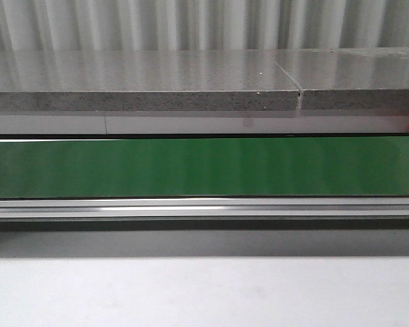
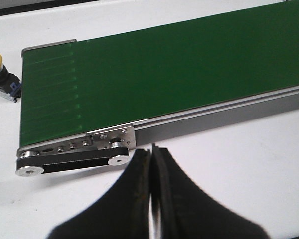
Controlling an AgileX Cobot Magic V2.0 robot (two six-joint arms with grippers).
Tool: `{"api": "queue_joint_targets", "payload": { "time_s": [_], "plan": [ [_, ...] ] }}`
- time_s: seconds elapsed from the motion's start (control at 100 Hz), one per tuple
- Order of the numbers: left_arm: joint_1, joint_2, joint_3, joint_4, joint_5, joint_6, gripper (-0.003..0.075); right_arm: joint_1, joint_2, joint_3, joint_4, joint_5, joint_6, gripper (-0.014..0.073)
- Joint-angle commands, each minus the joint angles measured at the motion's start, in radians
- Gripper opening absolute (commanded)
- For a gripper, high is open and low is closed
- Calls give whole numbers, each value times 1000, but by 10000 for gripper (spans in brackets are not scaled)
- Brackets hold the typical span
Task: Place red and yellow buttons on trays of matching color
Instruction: 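Carry the yellow button into the yellow tray and release it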
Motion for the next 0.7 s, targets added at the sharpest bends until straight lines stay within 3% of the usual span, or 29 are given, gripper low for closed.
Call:
{"api": "queue_joint_targets", "payload": {
  "time_s": [0.0, 0.19, 0.41, 0.48, 0.61, 0.69],
  "plan": [
    [-8, 1, -28, -9, -61, -11, -21, -3, 2, -22, 32, -89, 2, 234],
    [-8, 1, -28, -9, -61, -11, -21, -1, 88, -22, 130, -136, 2, 234],
    [-8, 1, -28, -9, -61, -11, -21, -1, 158, -22, 143, -153, -13, 253],
    [-8, 1, -28, -9, -61, -11, -21, -1, 159, -22, 143, -153, -16, 319],
    [-8, 1, -28, -9, -61, -11, -21, -1, 157, -22, 143, -161, -16, 518],
    [-8, 1, -28, -9, -61, -11, -21, -1, 157, -22, 143, -160, -16, 568]
  ]
}}
